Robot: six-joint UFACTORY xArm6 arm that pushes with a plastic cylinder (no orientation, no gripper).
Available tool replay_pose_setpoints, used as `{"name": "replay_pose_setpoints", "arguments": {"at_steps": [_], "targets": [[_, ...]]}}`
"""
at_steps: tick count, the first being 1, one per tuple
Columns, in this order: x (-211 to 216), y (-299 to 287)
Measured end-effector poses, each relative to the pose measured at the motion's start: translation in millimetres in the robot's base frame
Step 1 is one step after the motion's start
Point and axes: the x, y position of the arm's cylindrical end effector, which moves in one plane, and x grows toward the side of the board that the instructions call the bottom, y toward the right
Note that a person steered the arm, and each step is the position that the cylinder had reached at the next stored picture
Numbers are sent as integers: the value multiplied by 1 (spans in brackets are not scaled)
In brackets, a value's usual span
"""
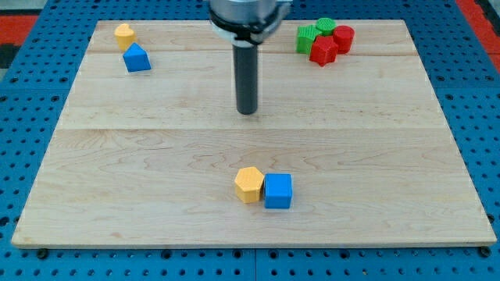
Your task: Push blue cube along with yellow hexagon to the center left
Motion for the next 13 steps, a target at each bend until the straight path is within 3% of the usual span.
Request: {"name": "replay_pose_setpoints", "arguments": {"at_steps": [2,3,4,5,6,7,13], "targets": [[53,108],[113,128],[138,113],[122,37],[129,0],[131,10],[133,-160]]}}
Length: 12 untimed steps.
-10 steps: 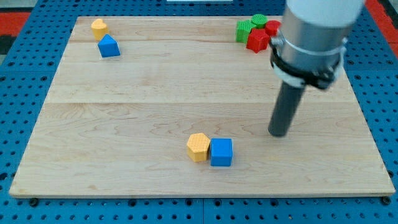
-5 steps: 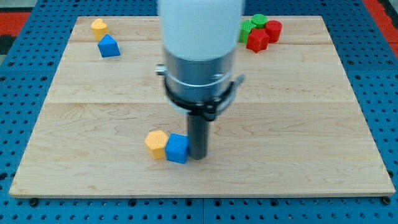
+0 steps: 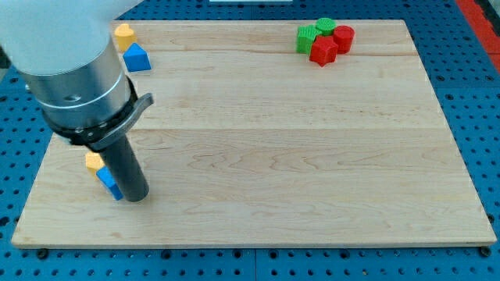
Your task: Push blue cube along with yellow hexagon to the center left
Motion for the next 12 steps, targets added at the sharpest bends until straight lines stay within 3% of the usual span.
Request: {"name": "replay_pose_setpoints", "arguments": {"at_steps": [2,4,12], "targets": [[1,-42],[5,-47],[-92,-91]]}}
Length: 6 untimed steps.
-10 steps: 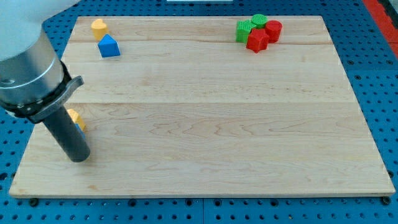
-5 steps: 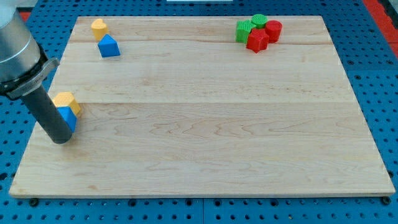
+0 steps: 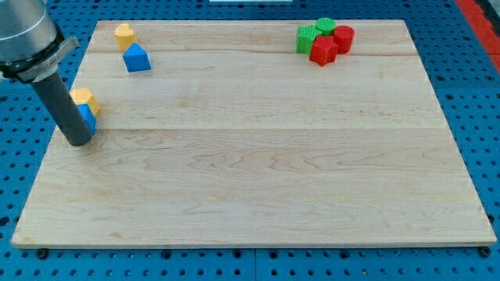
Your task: Push blue cube along with yellow hexagon to the center left
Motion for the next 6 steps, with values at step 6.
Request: {"name": "replay_pose_setpoints", "arguments": {"at_steps": [6], "targets": [[-17,-56]]}}
